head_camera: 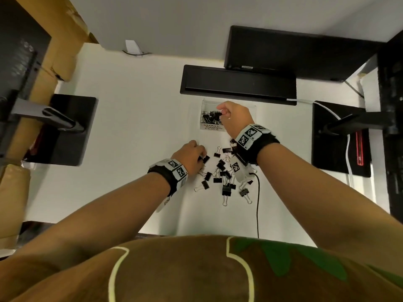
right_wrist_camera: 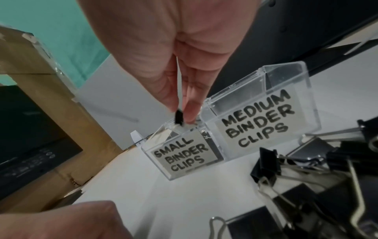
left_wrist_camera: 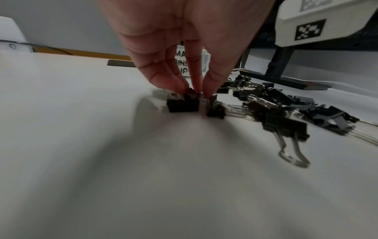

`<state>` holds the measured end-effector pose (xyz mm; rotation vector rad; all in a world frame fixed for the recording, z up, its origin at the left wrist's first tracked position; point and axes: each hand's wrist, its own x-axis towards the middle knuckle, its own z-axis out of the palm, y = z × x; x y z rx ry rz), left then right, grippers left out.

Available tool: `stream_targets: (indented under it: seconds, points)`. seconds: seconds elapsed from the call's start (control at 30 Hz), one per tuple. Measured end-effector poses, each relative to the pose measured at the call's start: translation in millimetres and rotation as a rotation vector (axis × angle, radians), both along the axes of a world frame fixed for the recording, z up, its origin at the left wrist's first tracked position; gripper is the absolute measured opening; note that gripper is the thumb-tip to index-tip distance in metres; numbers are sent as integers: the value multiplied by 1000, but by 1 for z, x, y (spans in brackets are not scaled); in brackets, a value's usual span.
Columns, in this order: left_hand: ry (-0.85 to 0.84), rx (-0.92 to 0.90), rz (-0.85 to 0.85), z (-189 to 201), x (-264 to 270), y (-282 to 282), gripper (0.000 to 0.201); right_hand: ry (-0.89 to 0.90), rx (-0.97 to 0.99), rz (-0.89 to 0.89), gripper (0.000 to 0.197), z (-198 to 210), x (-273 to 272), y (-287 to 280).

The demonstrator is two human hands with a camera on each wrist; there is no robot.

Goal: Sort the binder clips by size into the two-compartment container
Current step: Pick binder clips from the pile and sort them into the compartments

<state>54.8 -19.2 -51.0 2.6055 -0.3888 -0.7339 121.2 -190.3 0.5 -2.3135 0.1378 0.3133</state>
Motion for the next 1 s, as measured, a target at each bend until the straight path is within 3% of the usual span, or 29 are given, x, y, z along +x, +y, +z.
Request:
stream_targets:
  seconds: [0.2, 0.47, 0.63, 0.73, 0.9, 1.0]
  points:
    - [-34, -51, 16, 2, 4, -4, 30, -31, 59, -86, 27, -1, -26, -17]
    - [-40, -51, -154, -3, 2, -38, 32, 130, -219, 279, 22, -42, -89, -32]
    - [-54, -38, -153, -5, 6, -34, 17, 76, -263, 224, 25, -46, -93, -39]
    - [-73, -92, -97, -6, 4, -28, 14, 26, -250, 218, 26, -46, -90, -37]
    - [-110, -197, 81, -4, 0, -22, 12, 60, -323, 455, 38, -48, -88, -21]
    - [-134, -250, 142, 4, 3, -23, 11, 64, -377, 527, 36, -49, -87, -15]
